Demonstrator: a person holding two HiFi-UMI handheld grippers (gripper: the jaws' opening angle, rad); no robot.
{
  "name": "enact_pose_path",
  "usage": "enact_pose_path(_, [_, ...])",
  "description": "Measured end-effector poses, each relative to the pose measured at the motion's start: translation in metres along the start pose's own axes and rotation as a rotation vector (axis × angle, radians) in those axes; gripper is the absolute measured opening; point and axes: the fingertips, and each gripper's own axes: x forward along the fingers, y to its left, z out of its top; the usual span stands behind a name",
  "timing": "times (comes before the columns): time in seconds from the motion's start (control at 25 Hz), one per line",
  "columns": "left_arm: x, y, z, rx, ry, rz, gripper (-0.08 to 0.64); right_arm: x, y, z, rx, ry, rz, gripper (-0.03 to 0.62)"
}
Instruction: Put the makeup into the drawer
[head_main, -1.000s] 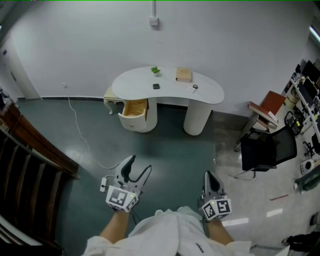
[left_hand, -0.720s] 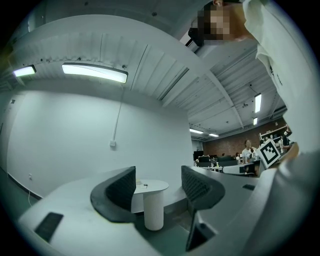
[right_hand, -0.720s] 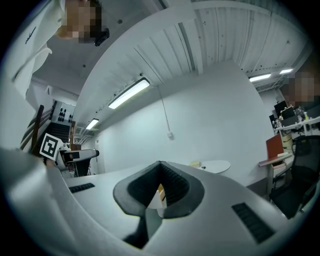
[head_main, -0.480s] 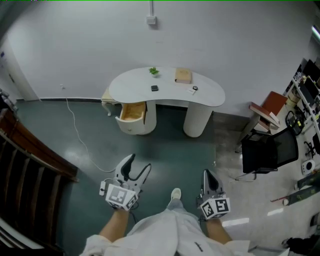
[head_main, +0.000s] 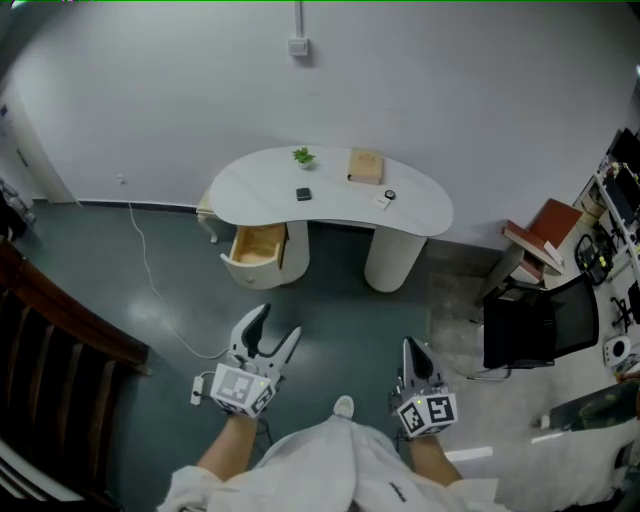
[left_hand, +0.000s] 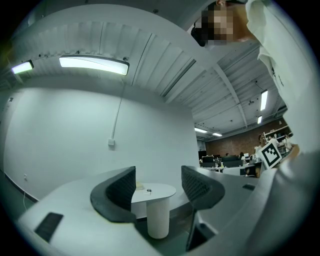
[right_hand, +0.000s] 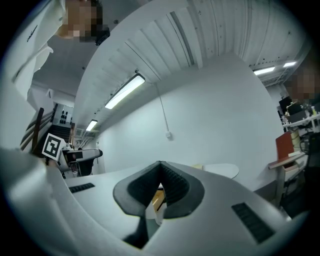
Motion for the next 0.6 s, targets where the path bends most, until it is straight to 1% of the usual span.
enact_pose_path(0.24, [0.059,0.006,-0.003,0.002,-0.004,0.023,0.278,0.045,-0.037,0.005,0.002,0.004,0.054,0.017])
enact_pose_path(0.4, [0.088,0.002,-0.003,0.008,-0.008,0.041,0.278,0.063,-0.061,0.010,0.007,0.004,0.088,0.017])
enact_pose_path(0.6, [0.117,0.004,-0.005,-0.002,0.011,0.048,0.278,0.088,-0.087,0.008,0.030,0.016,0.089,0.017])
